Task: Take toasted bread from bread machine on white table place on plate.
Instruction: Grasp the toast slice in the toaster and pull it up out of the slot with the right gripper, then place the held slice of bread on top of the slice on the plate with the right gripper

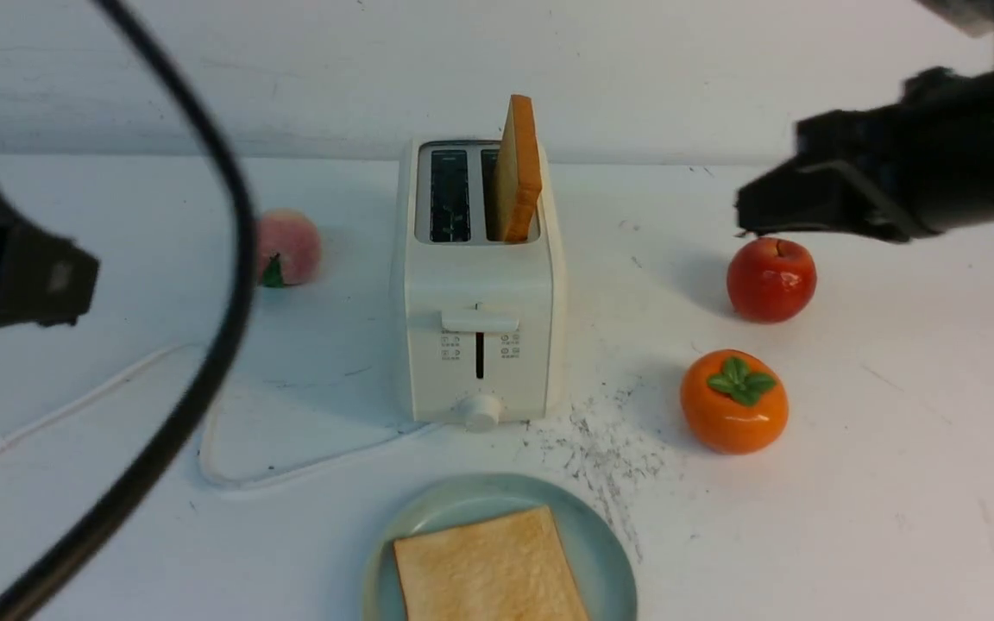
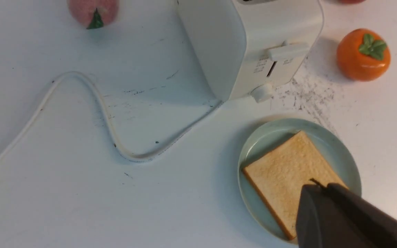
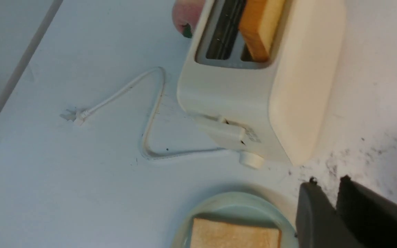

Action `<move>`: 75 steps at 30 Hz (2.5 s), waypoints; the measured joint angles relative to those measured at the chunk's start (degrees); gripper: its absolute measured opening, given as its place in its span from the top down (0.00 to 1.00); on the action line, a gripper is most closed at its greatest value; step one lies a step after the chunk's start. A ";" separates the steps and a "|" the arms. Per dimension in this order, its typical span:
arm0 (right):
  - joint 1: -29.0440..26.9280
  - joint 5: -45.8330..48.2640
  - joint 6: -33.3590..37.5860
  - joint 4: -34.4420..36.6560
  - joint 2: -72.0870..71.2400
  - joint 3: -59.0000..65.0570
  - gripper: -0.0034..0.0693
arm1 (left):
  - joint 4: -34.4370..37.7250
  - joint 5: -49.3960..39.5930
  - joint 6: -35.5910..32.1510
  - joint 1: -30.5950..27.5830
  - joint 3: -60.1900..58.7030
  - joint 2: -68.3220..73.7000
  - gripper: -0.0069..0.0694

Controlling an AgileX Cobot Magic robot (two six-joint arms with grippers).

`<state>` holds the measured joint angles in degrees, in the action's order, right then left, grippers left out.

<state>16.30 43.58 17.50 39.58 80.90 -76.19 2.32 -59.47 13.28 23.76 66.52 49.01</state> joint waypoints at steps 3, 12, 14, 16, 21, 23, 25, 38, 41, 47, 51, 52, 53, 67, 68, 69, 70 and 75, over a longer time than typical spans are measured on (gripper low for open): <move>3.41 -2.52 0.13 -0.89 5.53 -4.55 0.64 | 0.69 1.00 1.44 0.00 -4.48 -6.11 0.93; 6.79 -9.88 0.24 -4.33 21.51 -16.86 0.21 | 4.43 -1.59 1.68 0.00 -11.09 -15.59 0.93; 6.79 -10.87 0.24 -3.79 25.08 -19.51 0.17 | 4.55 -2.97 1.68 0.00 -11.14 -16.33 0.93; 6.85 -12.17 0.24 -3.39 27.99 -21.82 0.16 | 4.55 -4.25 1.68 0.00 -11.14 -16.45 0.93; 6.85 -15.22 0.24 -2.70 32.68 -25.16 0.34 | 4.55 -5.38 1.68 0.00 -11.16 -16.39 0.93; 6.85 -15.22 0.32 -2.54 33.52 -25.84 0.50 | 4.55 -5.38 1.46 0.00 -11.16 -16.39 0.93; 6.85 -15.04 0.67 -2.54 33.58 -25.98 0.64 | 4.55 -5.38 1.07 0.00 -11.16 -16.39 0.93; 0.23 1.99 6.31 -4.50 10.02 -26.49 0.82 | 3.21 -5.06 -2.00 0.00 -11.16 -16.39 0.93; -0.88 11.34 10.70 -4.50 3.86 -26.83 0.82 | 2.81 -3.85 -2.18 0.00 -11.16 -16.39 0.93; -1.00 27.82 14.02 -0.16 1.42 -25.17 0.82 | 0.95 0.82 -2.41 0.00 -11.16 -16.39 0.93; -0.11 28.11 15.21 1.90 1.70 -17.48 0.82 | -0.06 1.83 -2.43 0.00 -11.16 -16.39 0.93; 0.06 28.11 16.10 2.15 1.96 -15.26 0.82 | -0.17 1.83 -2.43 0.00 -11.16 -16.39 0.93; 0.41 28.05 18.23 2.75 2.45 -11.06 0.82 | -0.24 1.83 -2.47 0.00 -11.16 -16.39 0.93; 4.56 25.51 46.36 19.60 17.25 5.08 0.82 | -0.39 1.63 -2.47 0.00 -11.16 -16.39 0.93; 4.56 25.32 46.44 19.60 18.43 5.08 0.82 | -0.39 1.34 -2.47 0.00 -11.16 -16.39 0.93; 4.56 25.08 46.48 19.60 19.30 5.08 0.82 | -0.32 1.10 -2.47 0.00 -11.16 -16.39 0.93; 4.56 24.90 46.48 19.60 20.10 5.08 0.82 | -0.20 0.86 -2.47 0.00 -11.16 -16.39 0.93; 4.56 21.86 46.48 19.92 23.71 5.08 0.82 | -0.10 -0.23 -2.47 0.00 -11.16 -16.39 0.93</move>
<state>20.85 65.44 63.99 59.49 104.61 -71.11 2.23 -59.69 10.81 23.76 55.37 32.61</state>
